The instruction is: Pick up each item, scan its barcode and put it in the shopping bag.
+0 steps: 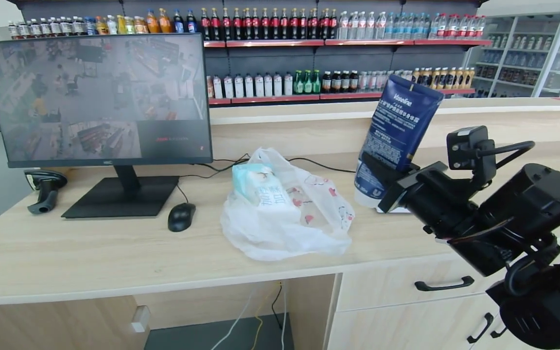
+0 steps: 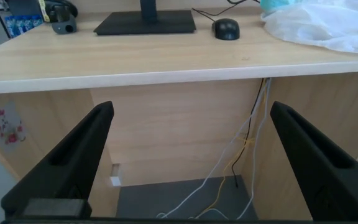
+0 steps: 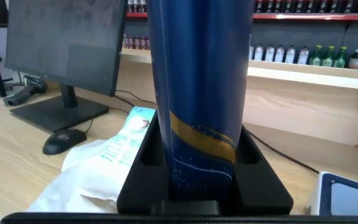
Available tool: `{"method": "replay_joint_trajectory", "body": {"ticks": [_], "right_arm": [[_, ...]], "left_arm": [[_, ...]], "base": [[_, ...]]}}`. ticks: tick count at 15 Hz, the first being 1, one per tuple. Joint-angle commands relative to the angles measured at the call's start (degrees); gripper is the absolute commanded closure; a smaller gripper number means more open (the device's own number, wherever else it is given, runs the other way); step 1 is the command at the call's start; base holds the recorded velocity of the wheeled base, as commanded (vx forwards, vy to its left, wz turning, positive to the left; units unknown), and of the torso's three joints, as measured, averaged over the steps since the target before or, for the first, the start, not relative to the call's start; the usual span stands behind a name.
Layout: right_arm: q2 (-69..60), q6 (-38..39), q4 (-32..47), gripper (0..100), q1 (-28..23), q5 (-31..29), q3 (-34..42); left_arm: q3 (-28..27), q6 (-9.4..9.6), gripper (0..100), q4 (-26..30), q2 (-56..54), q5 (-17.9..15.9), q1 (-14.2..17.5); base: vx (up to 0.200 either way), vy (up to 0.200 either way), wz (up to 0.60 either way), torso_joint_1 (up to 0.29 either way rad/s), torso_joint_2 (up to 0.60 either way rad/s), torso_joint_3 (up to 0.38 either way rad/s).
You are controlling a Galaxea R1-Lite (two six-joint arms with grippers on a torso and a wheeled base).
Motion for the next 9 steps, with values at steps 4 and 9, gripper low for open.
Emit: {"method": "replay_joint_trajectory", "body": {"ticks": [4, 9], "right_arm": [[0.0, 0.0, -0.2, 100, 0.2, 0.1, 0.6], [-0.5, 0.0, -0.2, 100, 0.2, 0.1, 0.5]], "left_arm": [[0.0, -0.81, 0, 0.0, 0.0, 0.0, 0.0], [0.0, -0.81, 0, 0.0, 0.0, 0.0, 0.0]], "base": [[0.1, 0.0, 0.0, 0.001, 0.0, 0.001], [0.08, 0.0, 0.0, -0.006, 0.0, 0.002]]}}
